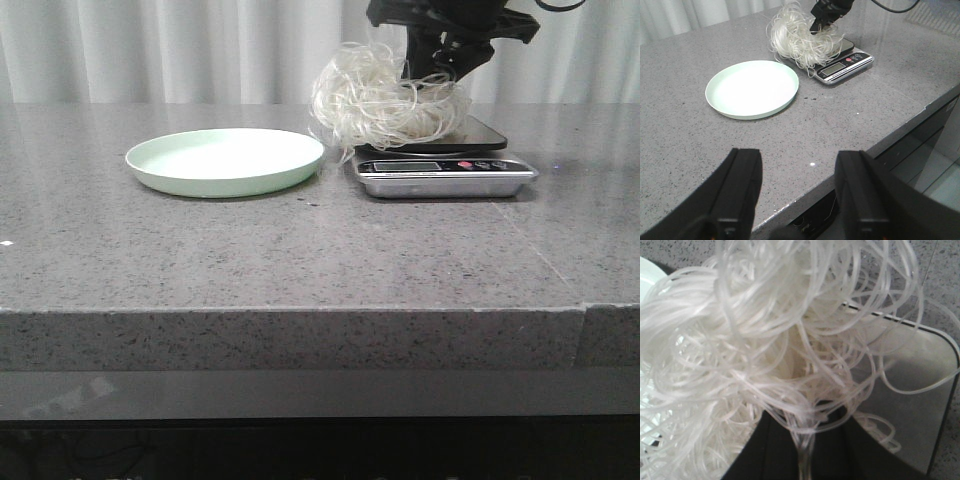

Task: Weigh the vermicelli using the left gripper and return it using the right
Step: 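Lower the right gripper onto the vermicelli on the scale and grasp, then lift the vermicelli with the right gripper and carry it toward the plate, then lower the vermicelli onto the green plate and open the right gripper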

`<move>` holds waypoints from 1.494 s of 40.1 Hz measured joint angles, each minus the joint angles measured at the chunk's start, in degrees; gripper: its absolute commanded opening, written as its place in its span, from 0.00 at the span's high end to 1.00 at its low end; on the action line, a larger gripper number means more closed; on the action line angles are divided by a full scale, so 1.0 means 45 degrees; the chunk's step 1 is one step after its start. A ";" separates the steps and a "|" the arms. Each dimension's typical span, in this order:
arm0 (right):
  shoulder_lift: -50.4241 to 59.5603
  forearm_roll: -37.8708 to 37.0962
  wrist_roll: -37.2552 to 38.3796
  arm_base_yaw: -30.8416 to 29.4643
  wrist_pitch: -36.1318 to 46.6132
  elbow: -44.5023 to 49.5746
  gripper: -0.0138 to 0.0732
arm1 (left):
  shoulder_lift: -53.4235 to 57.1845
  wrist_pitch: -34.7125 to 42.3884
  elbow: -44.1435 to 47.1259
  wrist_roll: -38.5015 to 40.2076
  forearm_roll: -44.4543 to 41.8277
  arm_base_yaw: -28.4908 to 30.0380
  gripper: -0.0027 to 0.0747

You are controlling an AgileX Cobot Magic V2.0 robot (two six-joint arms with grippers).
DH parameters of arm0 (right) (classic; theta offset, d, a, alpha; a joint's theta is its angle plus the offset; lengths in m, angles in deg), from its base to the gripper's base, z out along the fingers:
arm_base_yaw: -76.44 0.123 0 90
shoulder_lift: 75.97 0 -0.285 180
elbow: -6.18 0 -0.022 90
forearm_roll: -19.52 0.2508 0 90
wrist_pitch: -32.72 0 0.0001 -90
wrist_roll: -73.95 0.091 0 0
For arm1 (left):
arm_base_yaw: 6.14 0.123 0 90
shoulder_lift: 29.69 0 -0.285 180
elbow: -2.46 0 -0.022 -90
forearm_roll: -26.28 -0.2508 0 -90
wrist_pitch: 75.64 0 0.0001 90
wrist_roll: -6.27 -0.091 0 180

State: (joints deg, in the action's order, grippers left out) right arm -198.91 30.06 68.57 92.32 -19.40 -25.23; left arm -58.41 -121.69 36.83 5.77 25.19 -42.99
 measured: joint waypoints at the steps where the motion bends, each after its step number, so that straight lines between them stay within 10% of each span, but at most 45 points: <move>1: 0.0000 0.0000 0.0000 0.0000 -0.0028 -0.0023 0.66 | 0.0000 0.0000 0.0000 0.0000 0.0000 0.0000 0.41; 23: 0.0117 0.0536 0.0000 0.1107 -0.1789 -0.4292 0.66 | 0.0000 0.0000 0.0000 0.0000 0.0000 0.0000 0.41; 48: -0.1502 0.0900 -0.0026 0.3930 0.0590 -0.4790 0.66 | 0.0000 0.0000 0.0000 0.0000 0.0000 0.0000 0.41; 60: -0.2419 -0.0053 -0.0026 0.3930 -0.0243 -0.4790 0.31 | 0.0000 0.0000 0.0000 0.0000 0.0000 0.0000 0.41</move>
State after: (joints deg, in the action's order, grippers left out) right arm -209.79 29.82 68.45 110.01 -20.49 -46.79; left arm -58.41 -121.69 36.83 5.77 25.19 -42.99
